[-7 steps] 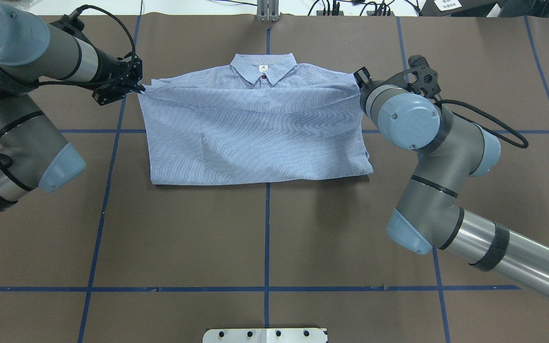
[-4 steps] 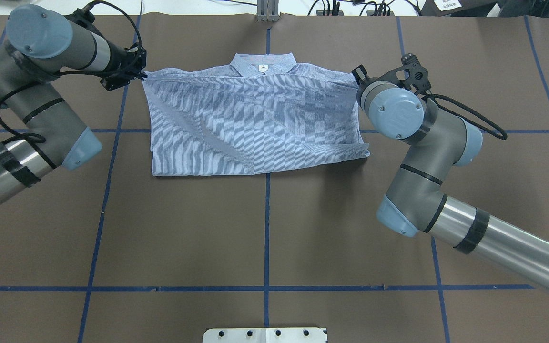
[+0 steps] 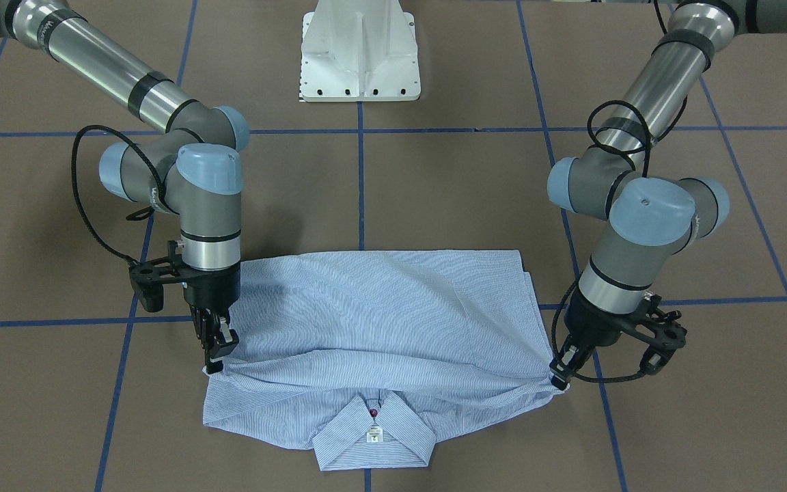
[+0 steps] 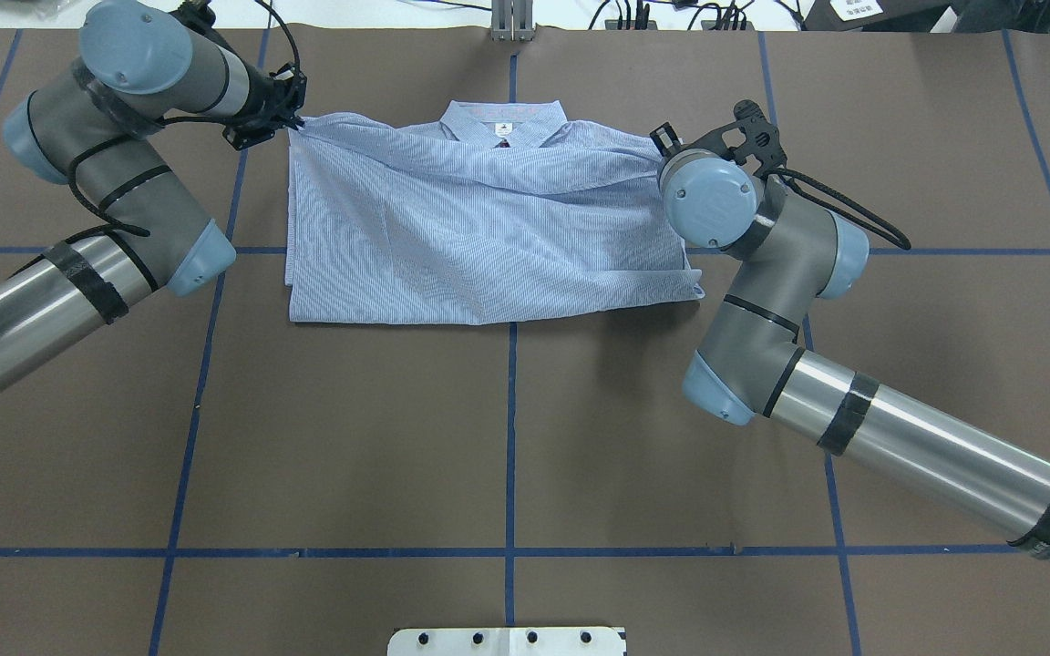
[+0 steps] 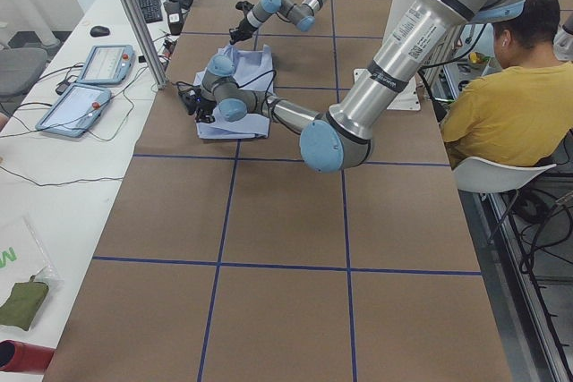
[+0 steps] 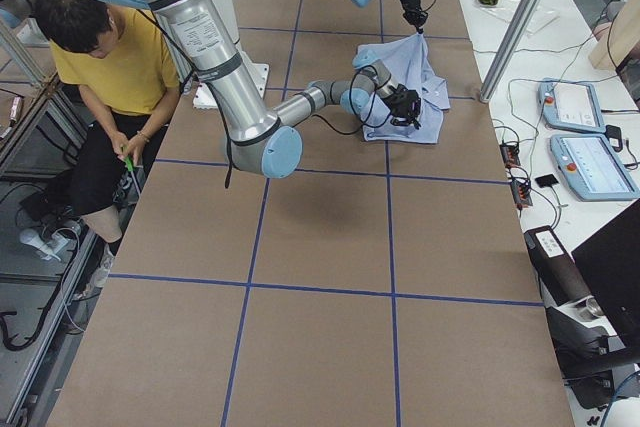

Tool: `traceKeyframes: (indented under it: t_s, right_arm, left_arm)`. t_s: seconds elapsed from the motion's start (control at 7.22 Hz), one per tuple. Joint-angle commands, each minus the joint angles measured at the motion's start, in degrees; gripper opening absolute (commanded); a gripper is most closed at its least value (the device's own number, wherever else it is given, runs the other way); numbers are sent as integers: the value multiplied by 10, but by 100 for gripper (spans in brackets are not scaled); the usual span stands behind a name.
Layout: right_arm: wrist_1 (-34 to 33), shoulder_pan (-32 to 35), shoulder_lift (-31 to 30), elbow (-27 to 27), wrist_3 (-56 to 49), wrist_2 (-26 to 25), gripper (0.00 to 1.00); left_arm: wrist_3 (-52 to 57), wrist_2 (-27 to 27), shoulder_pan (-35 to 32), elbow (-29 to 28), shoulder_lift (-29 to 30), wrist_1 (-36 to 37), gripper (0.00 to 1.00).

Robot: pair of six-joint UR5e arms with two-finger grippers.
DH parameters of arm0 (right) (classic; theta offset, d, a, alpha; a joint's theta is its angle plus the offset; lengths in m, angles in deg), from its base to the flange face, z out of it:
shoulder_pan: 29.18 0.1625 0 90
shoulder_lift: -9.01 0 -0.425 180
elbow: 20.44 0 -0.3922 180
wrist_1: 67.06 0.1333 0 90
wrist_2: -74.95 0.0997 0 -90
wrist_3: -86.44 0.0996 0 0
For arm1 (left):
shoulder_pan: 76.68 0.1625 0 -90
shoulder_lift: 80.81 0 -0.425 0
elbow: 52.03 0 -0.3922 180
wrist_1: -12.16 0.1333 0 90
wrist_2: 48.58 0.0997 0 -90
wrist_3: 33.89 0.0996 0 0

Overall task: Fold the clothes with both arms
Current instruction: 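Lift the hem with both grippers and fold it toward the collar, then release the hem near the collar and raise both grippers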

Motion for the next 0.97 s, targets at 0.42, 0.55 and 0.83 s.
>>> traceKeyframes:
  t_s: [0.42, 0.55, 0.83]
  right_arm:
    - [21, 37, 16, 42, -16, 12, 0]
    - [21, 38, 21, 47, -16, 13, 0]
    - [21, 39, 22, 60, -19, 13, 0]
  left_arm:
    - [9, 10, 5, -42, 3, -27, 0]
    - [9, 21, 5, -45, 4, -27, 3]
    - [9, 21, 6, -45, 6, -28, 14]
